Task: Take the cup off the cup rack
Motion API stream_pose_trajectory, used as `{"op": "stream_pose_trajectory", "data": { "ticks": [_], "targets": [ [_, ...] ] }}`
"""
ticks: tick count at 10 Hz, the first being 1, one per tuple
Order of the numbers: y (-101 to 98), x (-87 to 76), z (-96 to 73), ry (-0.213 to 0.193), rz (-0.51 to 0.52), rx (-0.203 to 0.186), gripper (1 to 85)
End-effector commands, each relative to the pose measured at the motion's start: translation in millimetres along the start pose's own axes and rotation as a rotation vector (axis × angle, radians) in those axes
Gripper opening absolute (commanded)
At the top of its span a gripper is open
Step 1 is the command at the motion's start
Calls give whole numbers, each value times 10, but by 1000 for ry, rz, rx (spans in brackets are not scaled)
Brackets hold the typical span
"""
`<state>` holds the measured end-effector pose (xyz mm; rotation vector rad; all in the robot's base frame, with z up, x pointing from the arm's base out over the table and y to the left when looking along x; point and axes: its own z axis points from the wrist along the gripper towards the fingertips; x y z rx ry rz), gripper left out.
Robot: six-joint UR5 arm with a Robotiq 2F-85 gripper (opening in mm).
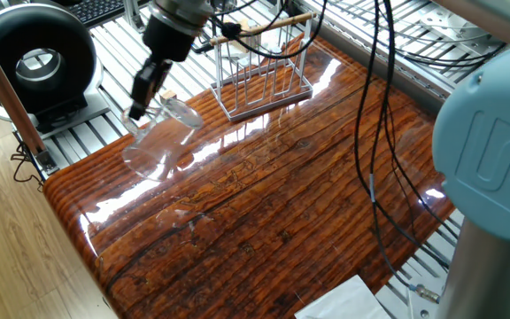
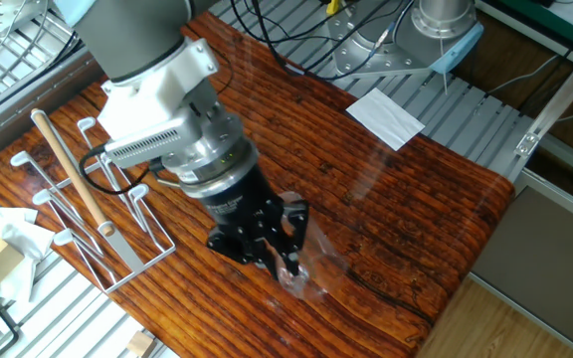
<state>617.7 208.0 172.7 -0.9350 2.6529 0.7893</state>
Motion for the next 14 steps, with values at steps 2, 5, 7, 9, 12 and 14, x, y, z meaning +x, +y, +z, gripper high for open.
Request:
{"op": "stream_pose_trajectory", "data": {
  "ticks": [2,5,7,9,12,14],
  "targets": [
    [-325,271,143,49,-56,97,13],
    [-33,164,189,-10,-2,-9,13],
    [32,141,189,-26,10,-36,13],
    [-33,198,232,-21,-7,-22,13],
    [-74,241,306,-31,-19,-22,13],
    [-14,216,311,-42,-19,-42,13]
  ]
}}
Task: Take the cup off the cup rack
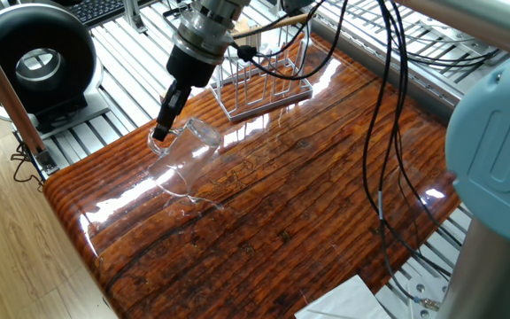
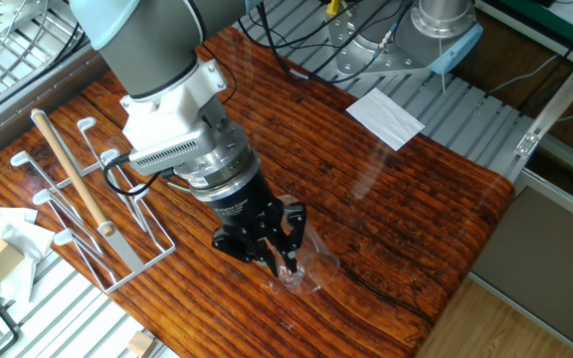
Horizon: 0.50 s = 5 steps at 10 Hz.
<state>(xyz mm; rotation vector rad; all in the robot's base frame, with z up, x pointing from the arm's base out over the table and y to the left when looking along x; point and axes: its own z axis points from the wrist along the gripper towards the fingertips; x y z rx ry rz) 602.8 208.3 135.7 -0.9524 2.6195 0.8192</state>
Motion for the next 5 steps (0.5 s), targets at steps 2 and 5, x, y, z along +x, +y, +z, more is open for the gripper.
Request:
{"op": "stream_pose_trajectory", "data": {
  "ticks": [2,5],
  "targets": [
    [-56,30,-3,5,-23,13,13],
    [-169,68,-8,20,-50,52,13]
  ]
}}
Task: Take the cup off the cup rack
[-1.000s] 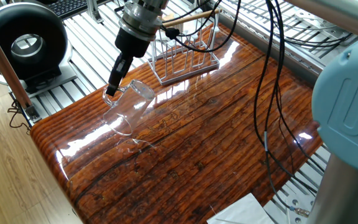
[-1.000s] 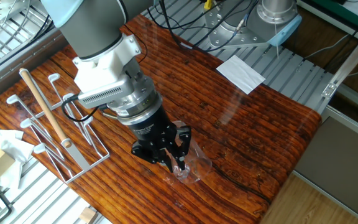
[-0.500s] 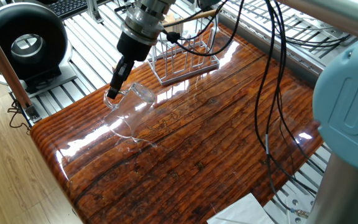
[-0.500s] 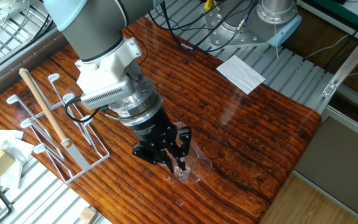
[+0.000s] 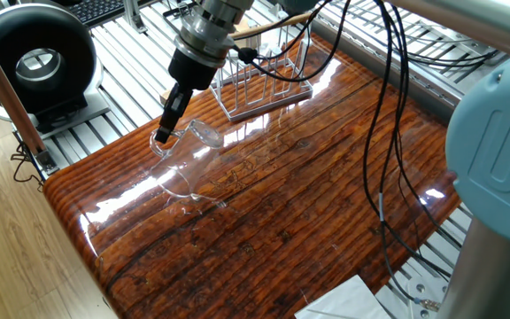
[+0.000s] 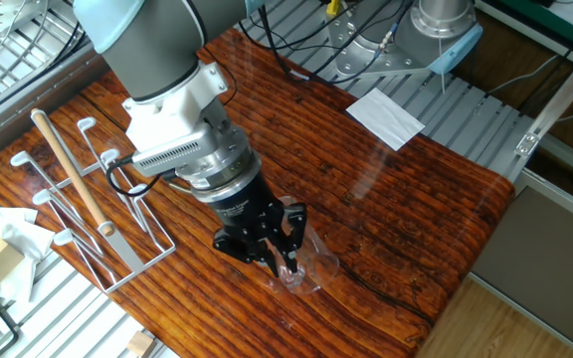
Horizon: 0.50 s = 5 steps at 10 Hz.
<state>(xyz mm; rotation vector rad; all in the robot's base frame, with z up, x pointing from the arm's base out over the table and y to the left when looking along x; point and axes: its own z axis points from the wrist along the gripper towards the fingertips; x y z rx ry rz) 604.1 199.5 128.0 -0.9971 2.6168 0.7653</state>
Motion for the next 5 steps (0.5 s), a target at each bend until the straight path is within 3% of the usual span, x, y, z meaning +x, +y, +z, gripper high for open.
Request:
{"op": "stream_pose_trajectory", "data": {
  "ticks": [1,5],
  "targets": [
    [-77,9,-16,3,-18,24,13],
    [-61,-11,-12,-6,-18,17,13]
  ]
}}
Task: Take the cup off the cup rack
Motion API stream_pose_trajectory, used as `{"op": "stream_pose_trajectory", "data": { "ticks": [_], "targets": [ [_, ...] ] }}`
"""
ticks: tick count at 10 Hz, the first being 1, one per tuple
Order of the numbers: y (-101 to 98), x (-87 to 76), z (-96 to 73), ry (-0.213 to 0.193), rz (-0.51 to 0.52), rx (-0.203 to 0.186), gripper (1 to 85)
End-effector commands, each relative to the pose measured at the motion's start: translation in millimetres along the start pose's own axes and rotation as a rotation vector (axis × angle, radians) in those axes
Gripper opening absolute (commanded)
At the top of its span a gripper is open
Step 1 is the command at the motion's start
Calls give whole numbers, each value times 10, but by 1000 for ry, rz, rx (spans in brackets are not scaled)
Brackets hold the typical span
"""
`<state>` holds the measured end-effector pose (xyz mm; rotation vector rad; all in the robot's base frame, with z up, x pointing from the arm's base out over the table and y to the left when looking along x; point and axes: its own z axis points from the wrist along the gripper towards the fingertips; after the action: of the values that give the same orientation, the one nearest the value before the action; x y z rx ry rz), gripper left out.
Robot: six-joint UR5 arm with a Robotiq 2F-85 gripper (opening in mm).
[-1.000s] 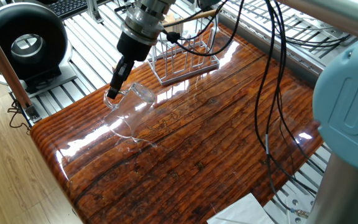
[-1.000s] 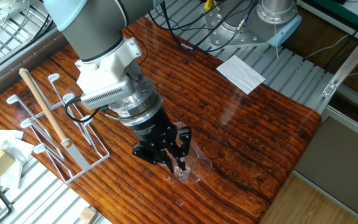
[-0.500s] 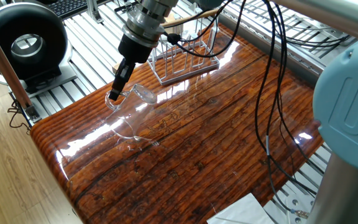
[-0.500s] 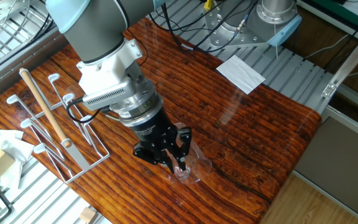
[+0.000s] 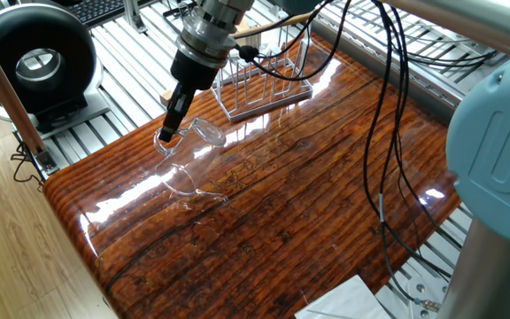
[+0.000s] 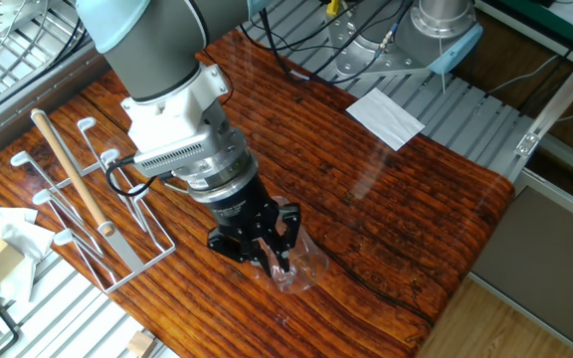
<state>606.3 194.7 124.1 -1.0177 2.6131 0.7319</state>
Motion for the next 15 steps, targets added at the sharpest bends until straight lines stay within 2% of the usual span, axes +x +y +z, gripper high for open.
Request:
{"op": "stream_pose_trajectory", "data": {
  "ticks": [1,5,6,7,8,9,11,13,15],
  "targets": [
    [-19,-36,-20,-13,-10,4,17],
    [-139,-27,-68,-3,-46,49,43],
    [-136,-26,-79,-2,-50,48,50],
    [-100,-67,-85,-23,-76,33,77],
    [75,-196,-126,-65,-63,-28,123],
    [42,-161,-131,-48,-67,-13,150],
    [79,-165,-124,-58,-63,-28,177],
    [43,-80,-77,-40,-63,-7,210],
    [27,-55,-70,-39,-77,-1,230]
  ]
}}
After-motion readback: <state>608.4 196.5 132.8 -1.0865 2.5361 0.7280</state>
